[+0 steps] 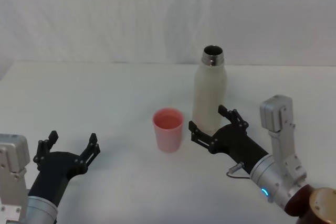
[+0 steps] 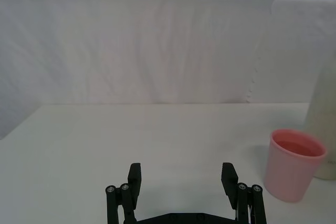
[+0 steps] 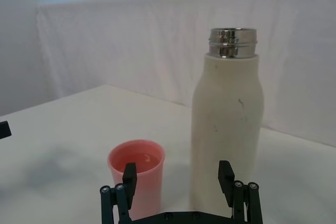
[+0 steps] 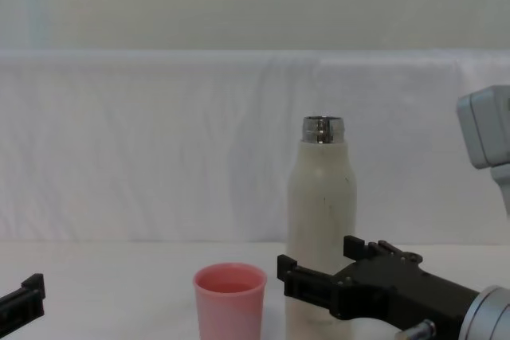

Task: Grasp the thermos with one hand and pour water into the cup lid.

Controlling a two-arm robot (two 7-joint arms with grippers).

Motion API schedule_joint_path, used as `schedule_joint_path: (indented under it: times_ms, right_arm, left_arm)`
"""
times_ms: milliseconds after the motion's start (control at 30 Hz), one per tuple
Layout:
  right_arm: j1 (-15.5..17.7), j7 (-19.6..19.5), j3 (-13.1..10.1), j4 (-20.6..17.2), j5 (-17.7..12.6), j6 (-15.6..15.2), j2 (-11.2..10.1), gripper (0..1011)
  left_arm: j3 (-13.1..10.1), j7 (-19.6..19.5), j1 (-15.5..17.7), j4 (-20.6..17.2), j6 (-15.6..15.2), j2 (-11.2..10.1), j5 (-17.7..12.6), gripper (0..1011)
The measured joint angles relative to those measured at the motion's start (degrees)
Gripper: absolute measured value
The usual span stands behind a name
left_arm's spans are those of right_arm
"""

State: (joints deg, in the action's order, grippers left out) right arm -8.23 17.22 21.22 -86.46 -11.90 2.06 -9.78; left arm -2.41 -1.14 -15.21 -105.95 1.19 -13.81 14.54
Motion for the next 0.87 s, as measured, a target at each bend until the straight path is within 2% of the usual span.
schedule_joint_path:
  times_ms: [867]
  right_arm:
    - [-0.17, -0.21, 0.26, 0.54, -0.04, 0.17, 0.34, 1001]
  left_arm:
    - [0.00, 0.00, 0.00, 0.00, 0.00, 0.01, 0.00, 1001]
